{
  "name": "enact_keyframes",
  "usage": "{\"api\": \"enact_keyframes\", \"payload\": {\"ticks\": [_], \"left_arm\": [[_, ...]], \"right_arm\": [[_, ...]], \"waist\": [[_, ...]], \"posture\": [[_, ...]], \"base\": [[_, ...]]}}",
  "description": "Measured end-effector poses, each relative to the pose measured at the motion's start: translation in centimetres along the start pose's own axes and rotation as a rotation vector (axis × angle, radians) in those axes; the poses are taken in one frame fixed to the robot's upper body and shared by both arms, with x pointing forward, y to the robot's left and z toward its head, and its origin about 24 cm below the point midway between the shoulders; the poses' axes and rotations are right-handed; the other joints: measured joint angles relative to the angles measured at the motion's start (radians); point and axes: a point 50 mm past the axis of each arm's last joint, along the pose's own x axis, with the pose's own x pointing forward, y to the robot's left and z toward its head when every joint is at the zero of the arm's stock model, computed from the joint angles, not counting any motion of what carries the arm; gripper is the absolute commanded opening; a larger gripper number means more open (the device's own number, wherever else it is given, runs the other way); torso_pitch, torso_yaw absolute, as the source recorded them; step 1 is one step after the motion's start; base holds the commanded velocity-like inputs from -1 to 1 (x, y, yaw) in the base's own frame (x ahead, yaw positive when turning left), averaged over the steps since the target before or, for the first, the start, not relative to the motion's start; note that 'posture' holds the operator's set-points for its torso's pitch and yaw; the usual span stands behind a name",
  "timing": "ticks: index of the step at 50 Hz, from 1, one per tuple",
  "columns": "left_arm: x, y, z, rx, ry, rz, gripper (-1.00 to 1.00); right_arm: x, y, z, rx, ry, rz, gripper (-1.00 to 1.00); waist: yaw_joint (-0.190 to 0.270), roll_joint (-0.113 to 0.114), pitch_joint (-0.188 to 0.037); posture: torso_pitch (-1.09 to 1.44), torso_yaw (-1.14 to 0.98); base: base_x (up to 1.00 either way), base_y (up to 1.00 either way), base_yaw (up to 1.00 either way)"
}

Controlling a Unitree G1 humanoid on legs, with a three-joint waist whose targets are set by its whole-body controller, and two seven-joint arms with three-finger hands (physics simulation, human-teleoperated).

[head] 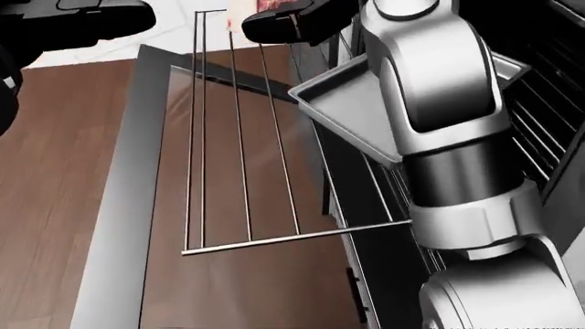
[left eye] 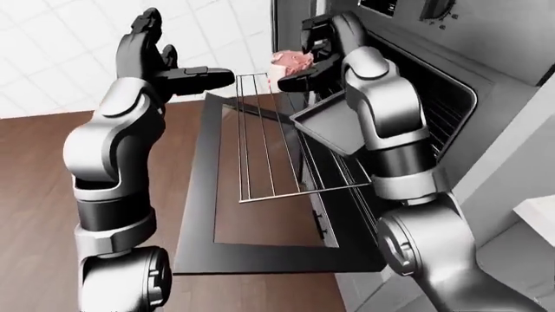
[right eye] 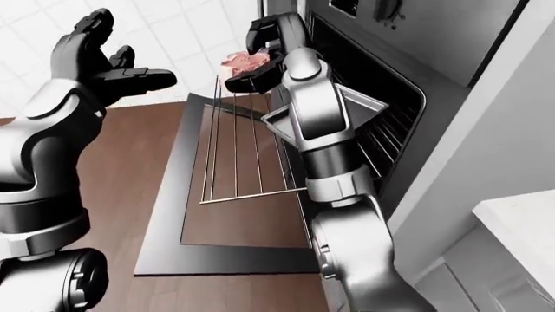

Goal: Place the steak on the top rack of the oven.

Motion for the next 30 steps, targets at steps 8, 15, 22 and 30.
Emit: {"api": "enact_keyframes", "payload": {"ticks": [8, 15, 22, 30], "left_arm": [[-0.3, -0.9, 1.6, -0.008, -0.082, -0.039, 1.00], [-0.3, -1.1, 0.6, -0.007, -0.027, -0.050, 1.00], [-0.3, -0.7, 0.3, -0.012, -0.031, -0.035, 1.00], [-0.3, -0.2, -0.2, -0.012, -0.007, -0.014, 1.00]], "right_arm": [[-0.2, -1.9, 1.4, 0.004, -0.054, -0.069, -1.00], [0.1, -1.7, -0.1, 0.002, 0.009, -0.072, -1.00], [0.1, -1.1, -0.3, 0.004, -0.002, -0.057, -1.00], [0.2, -0.7, -0.5, 0.005, 0.014, -0.038, -1.00]], "waist": [[-0.015, -0.051, -0.007], [-0.015, -0.026, 0.018], [-0.027, 0.008, 0.037], [-0.016, -0.012, 0.028]], "posture": [[0.00, 0.00], [0.00, 0.00], [0.00, 0.00], [0.00, 0.00]], "base": [[0.18, -0.02, 0.00], [0.13, 0.00, 0.00], [0.00, 0.00, 0.00], [0.00, 0.00, 0.00]]}}
